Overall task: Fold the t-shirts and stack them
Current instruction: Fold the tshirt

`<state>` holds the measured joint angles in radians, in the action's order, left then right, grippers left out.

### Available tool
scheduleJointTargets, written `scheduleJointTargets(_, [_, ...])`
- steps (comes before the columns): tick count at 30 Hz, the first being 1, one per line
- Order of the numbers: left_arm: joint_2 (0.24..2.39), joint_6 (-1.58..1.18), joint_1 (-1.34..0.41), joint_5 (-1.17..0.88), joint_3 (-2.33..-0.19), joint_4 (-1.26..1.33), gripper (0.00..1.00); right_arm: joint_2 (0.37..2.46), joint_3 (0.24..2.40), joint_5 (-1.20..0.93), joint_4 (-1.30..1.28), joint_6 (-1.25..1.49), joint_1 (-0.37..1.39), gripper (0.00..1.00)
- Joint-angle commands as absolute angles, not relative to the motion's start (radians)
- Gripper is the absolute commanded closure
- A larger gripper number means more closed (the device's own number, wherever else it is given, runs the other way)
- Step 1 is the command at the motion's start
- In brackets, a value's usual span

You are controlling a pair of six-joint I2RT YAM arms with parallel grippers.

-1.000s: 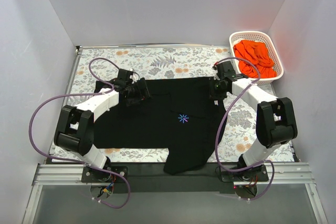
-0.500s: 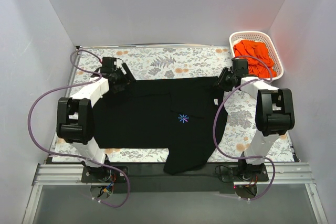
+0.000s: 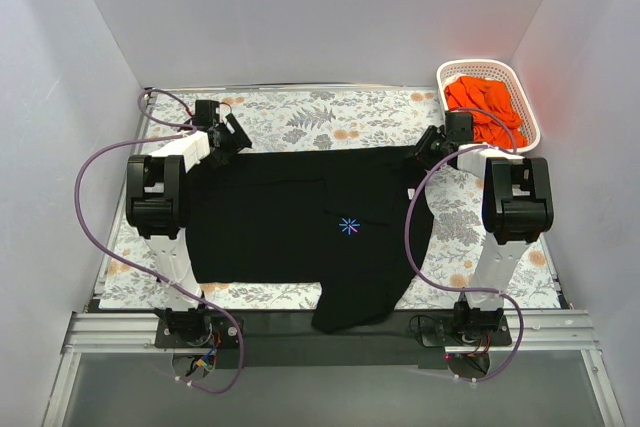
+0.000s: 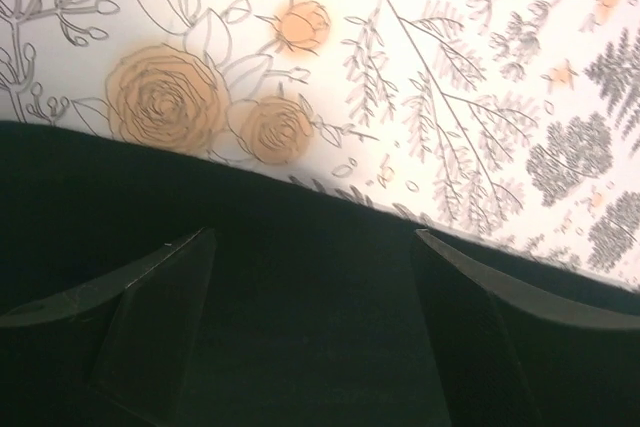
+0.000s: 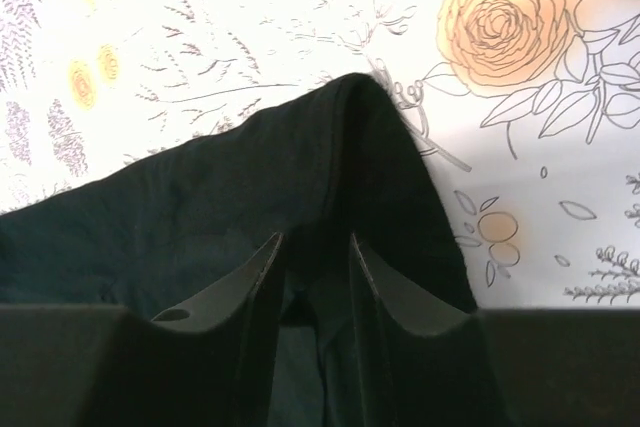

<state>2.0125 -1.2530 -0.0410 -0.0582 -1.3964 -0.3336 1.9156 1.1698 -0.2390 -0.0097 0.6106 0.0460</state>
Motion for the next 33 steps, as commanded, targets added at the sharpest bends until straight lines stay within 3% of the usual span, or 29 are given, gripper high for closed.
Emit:
scheduleJointTargets(1, [2.022,-1.238,-0.025,-0.023,-1.442,-0.322,0.27,1.939,1.195,-0.264,0.034,0.624,0.034,0.68])
scheduleJointTargets(4, [2.052,-1.238,-0.018,-0.020,-1.451,-0.321,0.27,1.956,1.187,-0.273,0.038,0.614,0.023,0.76])
scheduleJointTargets(8, [2.083,-1.239,-0.012,-0.015,-1.445,-0.318,0.28,1.965,1.177,-0.272,0.040,0.591,0.009,0.98])
scheduleJointTargets(9, [2.094,-1.239,-0.009,-0.014,-1.443,-0.316,0.28,1.965,1.175,-0.268,0.040,0.586,0.009,0.99])
scheduleJointTargets(19, [2.189,-1.249,-0.002,-0.044,-1.473,-0.310,0.28,2.045,1.275,-0.241,0.025,0.494,-0.028,0.99])
scheduleJointTargets(30, [2.254,-1.259,-0.002,-0.086,-1.638,-0.325,0.27,2.181,1.563,-0.184,-0.100,0.350,-0.029,0.99])
scheduleJointTargets(33, [2.173,-1.236,-0.003,-0.069,-1.648,-0.350,0.25,2.148,1.601,-0.192,-0.130,0.318,-0.025,0.89])
